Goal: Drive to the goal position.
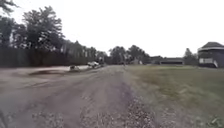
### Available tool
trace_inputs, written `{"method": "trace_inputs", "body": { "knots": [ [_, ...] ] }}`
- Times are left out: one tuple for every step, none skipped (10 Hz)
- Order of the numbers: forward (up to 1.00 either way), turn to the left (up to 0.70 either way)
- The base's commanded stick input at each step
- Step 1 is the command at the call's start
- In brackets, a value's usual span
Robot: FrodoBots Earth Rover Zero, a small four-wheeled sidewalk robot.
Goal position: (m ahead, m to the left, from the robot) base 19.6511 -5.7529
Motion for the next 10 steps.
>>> {"method": "trace_inputs", "body": {
  "knots": [
    [0.7,0.0],
    [0.7,0.0],
    [0.7,0.0],
    [0.7,0.0],
    [0.7,0.0],
    [0.7,0.0],
    [0.7,0.0],
    [0.7,-0.35],
    [0.7,-0.35],
    [0.7,-0.35]
  ]
}}
